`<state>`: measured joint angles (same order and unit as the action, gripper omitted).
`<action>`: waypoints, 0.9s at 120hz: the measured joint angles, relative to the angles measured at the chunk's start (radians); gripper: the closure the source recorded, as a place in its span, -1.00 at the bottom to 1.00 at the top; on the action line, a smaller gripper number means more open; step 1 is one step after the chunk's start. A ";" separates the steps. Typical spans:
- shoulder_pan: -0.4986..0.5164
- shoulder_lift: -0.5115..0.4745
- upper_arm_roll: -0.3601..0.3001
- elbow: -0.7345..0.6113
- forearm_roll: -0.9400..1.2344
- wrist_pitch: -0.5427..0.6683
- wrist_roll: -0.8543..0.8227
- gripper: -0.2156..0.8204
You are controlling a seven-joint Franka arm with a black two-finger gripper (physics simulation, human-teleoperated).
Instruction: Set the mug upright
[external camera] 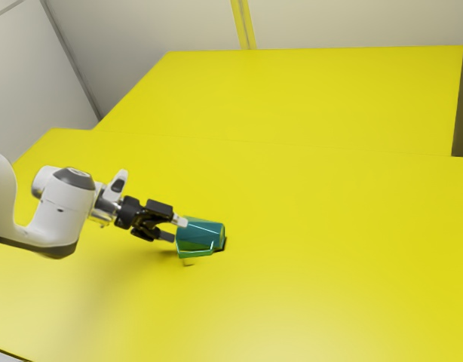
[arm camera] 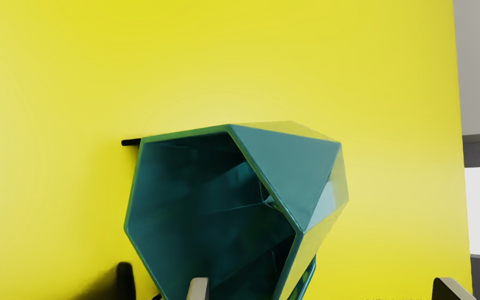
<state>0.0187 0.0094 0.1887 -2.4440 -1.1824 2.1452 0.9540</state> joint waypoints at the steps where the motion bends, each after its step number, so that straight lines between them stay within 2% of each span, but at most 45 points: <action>1: -0.001 0.001 0.000 0.000 -0.001 0.000 0.003 -0.54; 69: -0.045 0.029 0.000 0.003 -0.053 0.029 0.125 -0.50; 80: -0.056 0.029 0.000 0.002 -0.062 0.030 0.136 -0.42; 108: -0.066 0.029 0.000 0.002 -0.076 0.031 0.158 -0.06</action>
<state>-0.0470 0.0382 0.1887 -2.4422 -1.2587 2.1763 1.1121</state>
